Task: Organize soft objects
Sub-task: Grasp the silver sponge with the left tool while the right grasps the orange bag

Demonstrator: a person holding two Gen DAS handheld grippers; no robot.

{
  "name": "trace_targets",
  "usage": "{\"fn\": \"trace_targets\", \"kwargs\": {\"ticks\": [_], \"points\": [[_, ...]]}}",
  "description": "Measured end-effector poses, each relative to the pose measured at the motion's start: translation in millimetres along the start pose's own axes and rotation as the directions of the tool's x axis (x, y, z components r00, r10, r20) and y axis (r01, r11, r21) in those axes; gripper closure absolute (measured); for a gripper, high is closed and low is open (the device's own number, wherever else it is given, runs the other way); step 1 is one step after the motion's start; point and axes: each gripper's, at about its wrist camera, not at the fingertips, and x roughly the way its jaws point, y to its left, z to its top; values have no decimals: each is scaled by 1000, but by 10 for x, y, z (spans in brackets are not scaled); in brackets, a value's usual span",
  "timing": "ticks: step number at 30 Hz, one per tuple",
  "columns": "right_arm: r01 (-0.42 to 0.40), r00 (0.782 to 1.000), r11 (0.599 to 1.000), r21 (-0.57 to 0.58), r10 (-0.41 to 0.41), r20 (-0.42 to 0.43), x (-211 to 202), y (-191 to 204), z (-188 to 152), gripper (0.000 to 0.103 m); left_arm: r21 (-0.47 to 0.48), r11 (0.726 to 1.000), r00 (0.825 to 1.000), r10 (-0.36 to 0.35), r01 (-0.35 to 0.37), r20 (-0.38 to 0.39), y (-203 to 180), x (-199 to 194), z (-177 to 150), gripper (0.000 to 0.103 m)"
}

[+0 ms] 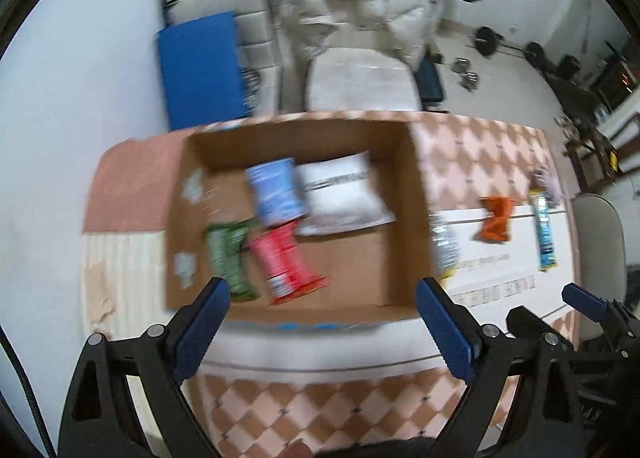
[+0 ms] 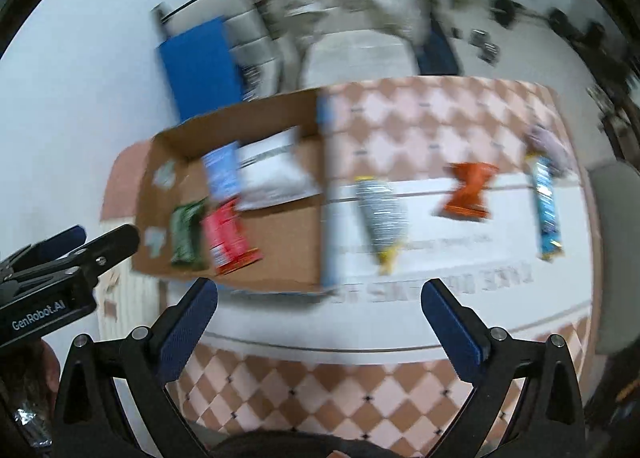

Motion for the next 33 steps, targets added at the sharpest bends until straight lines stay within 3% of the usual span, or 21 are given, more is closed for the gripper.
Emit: {"fn": "trace_targets", "kwargs": {"ticks": [6, 9, 13, 18, 21, 27, 30, 33], "points": [[95, 995, 977, 191, -93, -18, 26, -1262, 138, 0, 140, 986, 985, -63, 85, -158, -1069, 685, 347, 8], [78, 997, 960, 270, -73, -28, 147, -1769, 187, 0, 151, 988, 974, -6, 41, -228, -1444, 1136, 456, 13], [83, 995, 933, 349, -96, 20, 220, -2230, 217, 0, 145, 989, 950, 65, -22, -304, -1755, 1731, 492, 16], [104, 994, 937, 334, -106, -14, 427, -2473, 313, 0, 107, 993, 928, 89, -53, -361, -1911, 2214, 433, 16], [115, 993, 940, 322, -110, -33, 581, -2564, 420, 0, 42, 998, 917, 58, -46, -395, -1907, 2401, 406, 16], [11, 996, 944, 329, 18, -84, 998, -2555, 784, 0, -13, 998, 904, 53, -64, -424, -1861, 2595, 319, 16], [-31, 982, 947, 321, 88, -165, 1358, -2462, 999, 2, -9, 997, 899, 61, -72, -433, -1893, 2666, 292, 16], [-34, 957, 946, 323, 123, -262, 1756, -2374, 1157, 12, -40, 997, 893, 36, -61, -449, -1864, 2749, 270, 17]]}}
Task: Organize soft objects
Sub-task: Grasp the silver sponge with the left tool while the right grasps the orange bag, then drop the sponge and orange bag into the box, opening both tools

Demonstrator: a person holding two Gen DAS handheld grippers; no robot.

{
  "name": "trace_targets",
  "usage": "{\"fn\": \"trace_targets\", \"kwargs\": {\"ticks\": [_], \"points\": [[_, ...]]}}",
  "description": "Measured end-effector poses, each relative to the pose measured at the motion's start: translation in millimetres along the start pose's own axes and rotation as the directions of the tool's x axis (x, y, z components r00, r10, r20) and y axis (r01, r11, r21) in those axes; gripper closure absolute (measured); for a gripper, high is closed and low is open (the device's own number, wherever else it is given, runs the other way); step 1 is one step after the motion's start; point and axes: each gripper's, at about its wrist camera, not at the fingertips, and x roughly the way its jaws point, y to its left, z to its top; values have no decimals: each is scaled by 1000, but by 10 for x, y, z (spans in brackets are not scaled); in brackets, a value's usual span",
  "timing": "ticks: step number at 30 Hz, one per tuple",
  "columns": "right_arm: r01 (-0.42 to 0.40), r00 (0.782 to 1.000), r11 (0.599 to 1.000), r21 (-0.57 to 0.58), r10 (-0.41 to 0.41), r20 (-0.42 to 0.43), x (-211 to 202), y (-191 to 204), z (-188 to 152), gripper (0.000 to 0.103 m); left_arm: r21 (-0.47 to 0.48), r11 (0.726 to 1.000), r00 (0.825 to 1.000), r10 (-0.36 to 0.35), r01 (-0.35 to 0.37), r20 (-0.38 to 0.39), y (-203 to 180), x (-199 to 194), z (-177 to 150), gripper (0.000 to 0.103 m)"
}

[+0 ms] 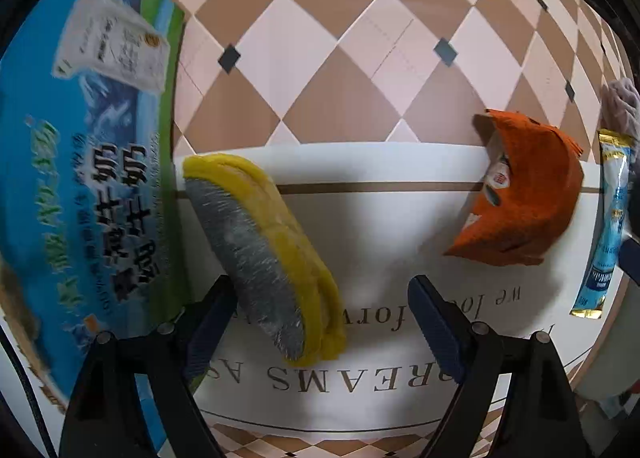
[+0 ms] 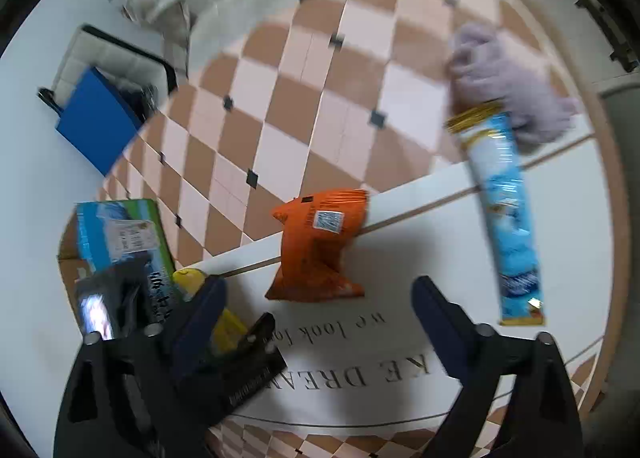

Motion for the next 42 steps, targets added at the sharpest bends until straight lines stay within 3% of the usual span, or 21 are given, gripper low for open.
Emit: {"fn": "trace_targets", "kwargs": {"ticks": [2, 3, 6, 7, 8, 9, 15, 21, 25, 31, 35, 37, 42], "points": [[-3, 999, 1000, 1, 3, -48, 182, 53, 90, 17, -7, 1000, 1000, -4, 4, -9, 19, 55, 1, 32], [-1, 997, 1000, 2, 1, -73, 270, 72, 127, 18, -14, 1000, 1000, -19, 19, -3, 40, 69, -3, 33], [14, 993, 1000, -2, -14, -117, 443, 104, 186, 36, -21, 998, 998, -55, 56, 20, 91, 32, -37, 55], [18, 991, 1000, -1, -18, -131, 485, 98, 191, 47, -12, 998, 998, -53, 53, 26, 96, 9, -48, 60], [31, 989, 1000, 0, -31, -143, 519, 83, 189, 60, 0, 998, 998, -58, 58, 25, 103, -2, -62, 61], [51, 987, 999, -11, -52, -149, 541, 64, 177, 64, 13, 997, 997, -70, 70, 23, 100, -3, -76, 62], [211, 965, 968, -133, -228, -131, 465, -85, -19, 67, 86, 992, 995, -93, 88, 47, 47, -21, -133, 61], [209, 967, 973, -97, -220, -126, 522, -169, -66, 64, 101, 988, 992, -121, 118, 27, -5, -57, 39, 63], [232, 967, 968, -94, -240, -85, 482, -105, -137, 74, 96, 986, 989, -142, 138, 41, 113, -199, 56, 66], [168, 985, 982, -85, -171, -34, 106, -48, -511, 76, 154, 971, 974, -201, 184, 106, 169, -653, -195, 66], [115, 993, 989, -95, -113, 22, -273, 164, -817, 77, 189, 953, 950, -269, 238, 158, 244, -1124, -535, 66], [95, 995, 989, -116, -91, 42, -416, 304, -936, 77, 205, 947, 936, -287, 246, 204, 455, -1431, -634, 66], [21, 997, 978, -206, -6, 72, -650, 990, -1300, 77, 182, 959, 921, -262, 216, 287, 1160, -1936, -664, 66]]}}
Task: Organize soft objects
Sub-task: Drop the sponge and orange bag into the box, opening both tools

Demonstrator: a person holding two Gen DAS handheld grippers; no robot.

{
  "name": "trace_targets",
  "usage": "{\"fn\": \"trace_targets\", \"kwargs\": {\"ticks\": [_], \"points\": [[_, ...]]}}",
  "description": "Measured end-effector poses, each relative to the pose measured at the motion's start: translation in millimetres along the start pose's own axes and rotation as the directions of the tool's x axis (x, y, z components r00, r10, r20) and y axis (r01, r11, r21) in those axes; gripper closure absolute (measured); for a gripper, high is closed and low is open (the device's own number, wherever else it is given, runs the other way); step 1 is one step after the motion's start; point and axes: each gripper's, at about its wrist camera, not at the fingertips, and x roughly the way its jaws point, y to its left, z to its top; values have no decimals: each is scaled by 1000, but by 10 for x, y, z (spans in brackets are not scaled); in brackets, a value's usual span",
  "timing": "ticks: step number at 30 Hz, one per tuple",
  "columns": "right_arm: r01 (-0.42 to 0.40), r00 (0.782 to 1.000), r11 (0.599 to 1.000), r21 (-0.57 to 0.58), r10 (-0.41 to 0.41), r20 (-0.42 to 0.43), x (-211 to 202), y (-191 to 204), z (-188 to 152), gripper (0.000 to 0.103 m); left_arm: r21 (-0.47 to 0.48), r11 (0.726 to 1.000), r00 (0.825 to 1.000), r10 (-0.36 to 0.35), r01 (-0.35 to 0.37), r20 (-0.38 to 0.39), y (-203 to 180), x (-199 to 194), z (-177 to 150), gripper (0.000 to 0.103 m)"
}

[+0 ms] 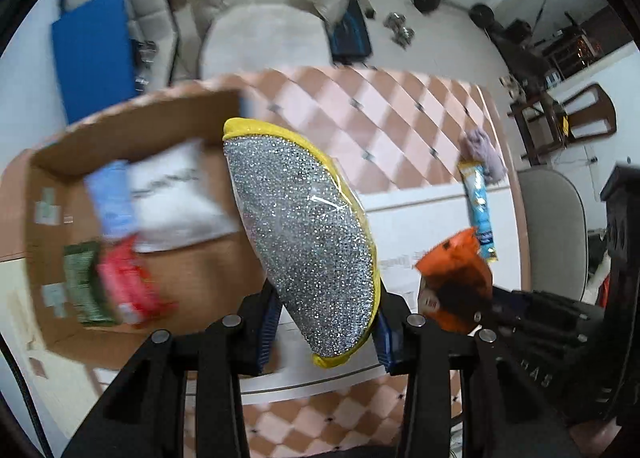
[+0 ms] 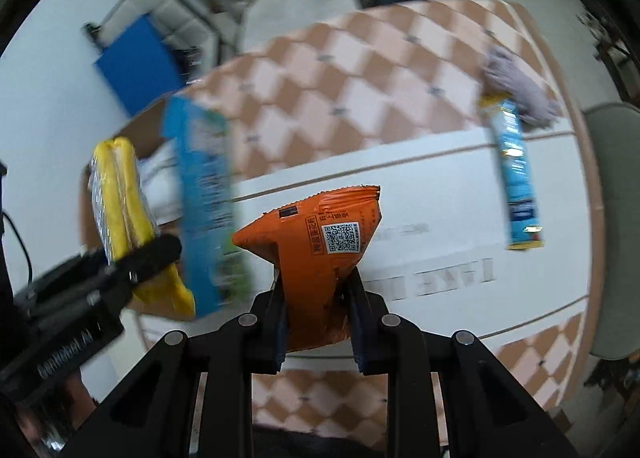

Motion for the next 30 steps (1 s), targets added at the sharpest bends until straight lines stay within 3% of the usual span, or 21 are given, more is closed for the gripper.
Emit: {"fn": "trace_targets", "kwargs": {"ticks": [6, 10, 14, 23, 30], "points": [[-72, 997, 989, -132, 72, -7, 131, 1057, -99, 77, -68, 988, 990, 139, -137, 24, 1047, -182, 69, 66], [-63, 998, 983, -171, 56, -41, 508, 1640, -68, 77, -115, 967, 974, 227, -226, -1, 1716, -96, 218, 66], [-19, 997, 986, -169, 6, -80, 964, 1947, -19, 77, -146, 958, 969, 237, -245, -74, 2258, 161, 399, 66], [66, 985, 989, -130, -85, -147, 1662, 2030, 67, 77, -133, 958, 952, 223, -254, -211, 2665, 768, 540, 66], [93, 978, 986, -139, -117, -175, 1903, 2041, 65, 76, -130, 963, 934, 187, -235, -304, 2794, 1003, 566, 63]]}}
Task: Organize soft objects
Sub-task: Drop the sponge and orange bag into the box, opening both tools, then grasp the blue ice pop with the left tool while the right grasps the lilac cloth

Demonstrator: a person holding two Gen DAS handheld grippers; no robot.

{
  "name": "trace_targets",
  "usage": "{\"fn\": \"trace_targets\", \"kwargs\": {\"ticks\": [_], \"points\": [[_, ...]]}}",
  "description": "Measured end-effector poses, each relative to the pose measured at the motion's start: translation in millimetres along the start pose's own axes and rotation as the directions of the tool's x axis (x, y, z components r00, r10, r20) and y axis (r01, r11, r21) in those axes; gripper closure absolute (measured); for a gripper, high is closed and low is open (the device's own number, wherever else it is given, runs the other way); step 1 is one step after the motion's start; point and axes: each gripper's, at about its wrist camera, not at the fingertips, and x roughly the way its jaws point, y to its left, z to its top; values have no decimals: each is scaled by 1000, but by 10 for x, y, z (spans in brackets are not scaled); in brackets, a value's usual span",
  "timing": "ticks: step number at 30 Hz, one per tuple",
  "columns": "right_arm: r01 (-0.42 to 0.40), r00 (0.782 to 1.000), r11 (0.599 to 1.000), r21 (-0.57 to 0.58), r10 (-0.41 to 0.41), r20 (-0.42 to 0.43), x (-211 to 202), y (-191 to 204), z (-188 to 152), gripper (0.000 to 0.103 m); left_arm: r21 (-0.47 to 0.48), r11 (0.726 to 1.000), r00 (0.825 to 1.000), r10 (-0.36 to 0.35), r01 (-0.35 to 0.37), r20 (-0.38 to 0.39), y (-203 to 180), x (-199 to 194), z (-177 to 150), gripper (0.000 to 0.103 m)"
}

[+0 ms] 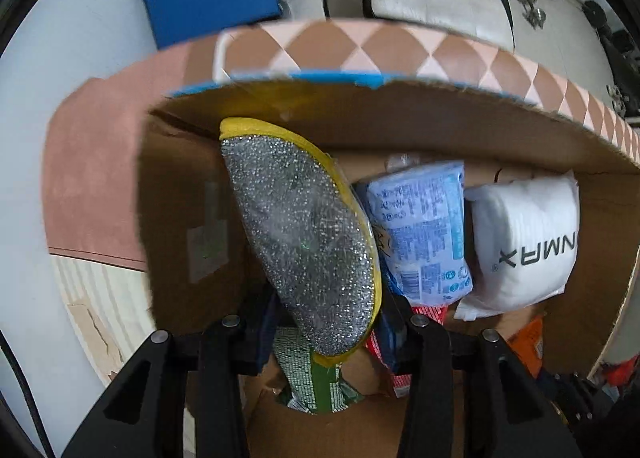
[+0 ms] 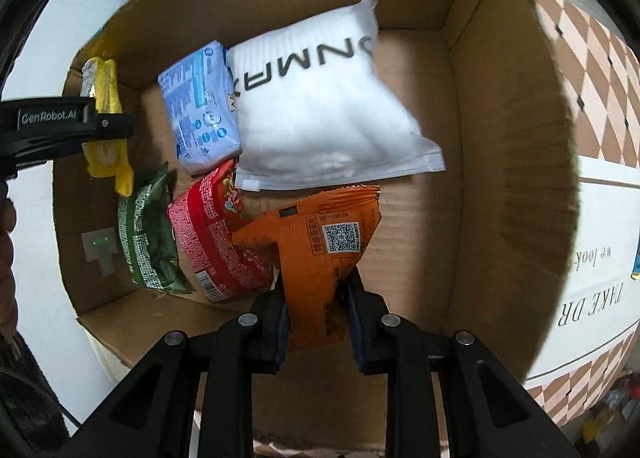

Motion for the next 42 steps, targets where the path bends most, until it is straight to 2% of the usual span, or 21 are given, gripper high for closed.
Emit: {"fn": "trace_targets", "kwargs": {"ticks": [1, 3, 5, 6, 8, 9, 11, 12, 14, 16, 20, 26, 34, 38, 42], "points": [[10, 1000, 1000, -5, -11, -27, 52, 18, 17, 75, -5, 1000, 1000, -19, 19, -22, 4, 35, 0, 63], [2, 997, 1000, 0, -2, -73, 130, 30, 25, 64, -19, 999, 998, -51, 50, -33, 23, 40, -14, 62], [-16, 998, 1000, 6, 17, -64, 114, 24, 12, 29, -27, 998, 998, -57, 56, -23, 42, 8, -33, 53], [-11, 999, 1000, 7, 12, -50, 77, 17, 1, 26, -31, 998, 998, -59, 59, -12, 51, -13, -51, 50], [-8, 999, 1000, 6, 8, -36, -3, 2, -21, 26, -31, 997, 997, -68, 69, 18, 49, -111, -89, 34], [-8, 999, 1000, 4, 8, -33, -51, -3, -22, 26, -31, 997, 997, -66, 67, 32, 51, -165, -115, 31], [5, 1000, 1000, -9, -5, -17, -140, 3, -47, 24, -31, 997, 996, -65, 67, 57, 62, -251, -176, 14], [14, 1000, 1000, -15, -14, -8, -178, 12, -59, 22, -28, 997, 995, -67, 69, 68, 69, -292, -221, 10], [28, 999, 999, -33, -28, 20, -291, 29, -95, 7, -31, 997, 993, -71, 74, 97, 92, -401, -343, 9], [43, 998, 998, -38, -41, 51, -395, 32, -142, 0, -25, 996, 989, -77, 81, 129, 93, -526, -461, 9], [71, 992, 997, -37, -67, 105, -588, 15, -252, 0, -18, 997, 977, -65, 70, 203, 85, -725, -732, 9], [122, 975, 992, -29, -115, 189, -871, 38, -494, 0, -30, 999, 948, -20, 31, 319, 23, -940, -1300, 9], [148, 950, 988, -51, -128, 286, -1208, 98, -952, 0, -61, 998, 924, 1, 24, 382, -74, -1077, -1891, 9], [143, 937, 988, -52, -118, 328, -1375, 80, -1155, 0, -69, 997, 910, 11, 19, 414, -132, -1195, -2086, 9], [118, 934, 991, -54, -93, 344, -1479, 40, -1283, 0, -60, 998, 899, 4, 24, 438, -225, -1324, -2227, 9]]}}
